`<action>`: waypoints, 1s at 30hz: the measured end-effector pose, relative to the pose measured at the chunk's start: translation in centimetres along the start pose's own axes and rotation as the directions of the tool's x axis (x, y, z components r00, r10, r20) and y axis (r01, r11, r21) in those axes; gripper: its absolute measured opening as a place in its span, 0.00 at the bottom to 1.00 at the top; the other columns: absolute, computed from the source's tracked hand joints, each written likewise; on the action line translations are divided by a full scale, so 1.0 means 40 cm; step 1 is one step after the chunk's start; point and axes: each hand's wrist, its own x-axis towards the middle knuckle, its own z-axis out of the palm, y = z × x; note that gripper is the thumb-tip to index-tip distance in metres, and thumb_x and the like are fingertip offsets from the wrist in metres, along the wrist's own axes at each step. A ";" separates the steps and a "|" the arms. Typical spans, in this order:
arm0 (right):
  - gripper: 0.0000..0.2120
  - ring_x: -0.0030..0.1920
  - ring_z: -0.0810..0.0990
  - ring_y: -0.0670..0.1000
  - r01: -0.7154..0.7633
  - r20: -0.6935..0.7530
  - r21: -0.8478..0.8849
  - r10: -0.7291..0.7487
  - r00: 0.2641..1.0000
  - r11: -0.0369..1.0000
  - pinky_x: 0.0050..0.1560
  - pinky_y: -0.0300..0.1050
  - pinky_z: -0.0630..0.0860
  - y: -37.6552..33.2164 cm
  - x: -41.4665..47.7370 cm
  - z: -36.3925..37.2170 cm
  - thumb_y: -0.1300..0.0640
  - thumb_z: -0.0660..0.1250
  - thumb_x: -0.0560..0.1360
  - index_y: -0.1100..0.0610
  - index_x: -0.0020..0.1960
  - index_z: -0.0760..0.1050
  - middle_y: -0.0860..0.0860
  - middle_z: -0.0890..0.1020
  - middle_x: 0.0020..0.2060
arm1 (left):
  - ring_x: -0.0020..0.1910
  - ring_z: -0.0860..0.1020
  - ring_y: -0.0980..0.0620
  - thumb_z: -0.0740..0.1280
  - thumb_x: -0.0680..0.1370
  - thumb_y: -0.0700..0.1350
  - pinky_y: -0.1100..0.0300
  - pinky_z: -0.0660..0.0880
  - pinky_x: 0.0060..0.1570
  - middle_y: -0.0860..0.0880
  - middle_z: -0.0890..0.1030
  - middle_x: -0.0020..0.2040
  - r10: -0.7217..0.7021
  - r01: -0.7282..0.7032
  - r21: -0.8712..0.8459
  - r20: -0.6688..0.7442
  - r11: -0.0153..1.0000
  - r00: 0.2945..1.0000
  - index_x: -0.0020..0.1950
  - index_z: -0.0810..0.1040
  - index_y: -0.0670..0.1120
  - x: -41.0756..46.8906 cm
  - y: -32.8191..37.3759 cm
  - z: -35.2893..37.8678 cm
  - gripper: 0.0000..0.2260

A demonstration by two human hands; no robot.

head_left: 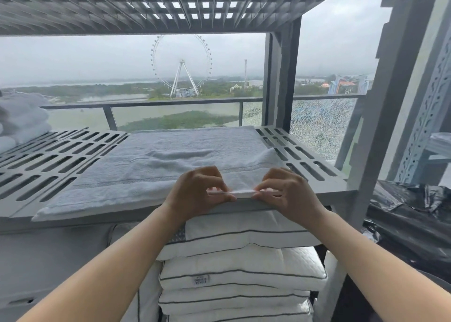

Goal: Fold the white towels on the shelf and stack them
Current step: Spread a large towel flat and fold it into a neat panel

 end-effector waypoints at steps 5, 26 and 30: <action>0.12 0.48 0.73 0.46 -0.103 0.080 -0.020 0.104 0.991 0.995 0.51 0.42 0.66 0.009 -0.011 -0.008 0.49 0.72 0.69 0.54 0.49 0.82 0.48 0.80 0.47 | 0.35 0.79 0.54 0.76 0.67 0.53 0.56 0.75 0.34 0.54 0.81 0.38 -0.001 0.001 -0.035 0.012 0.999 1.000 0.36 0.84 0.48 0.002 -0.002 0.002 0.08; 0.10 0.47 0.76 0.46 -0.144 0.276 0.132 0.103 0.956 0.981 0.54 0.45 0.72 0.034 0.033 -0.032 0.51 0.69 0.72 0.55 0.49 0.82 0.45 0.78 0.45 | 0.39 0.78 0.49 0.62 0.76 0.50 0.56 0.74 0.34 0.52 0.79 0.46 -0.082 -0.026 0.438 0.228 0.899 0.970 0.50 0.76 0.48 0.026 0.049 -0.007 0.09; 0.07 0.41 0.76 0.50 -0.083 0.180 0.046 0.073 0.981 0.996 0.44 0.47 0.74 0.029 0.027 -0.026 0.55 0.66 0.75 0.57 0.47 0.79 0.46 0.77 0.42 | 0.41 0.77 0.52 0.63 0.76 0.52 0.59 0.72 0.33 0.54 0.78 0.46 -0.096 0.025 0.397 0.159 0.917 0.983 0.50 0.76 0.49 0.002 0.056 0.002 0.09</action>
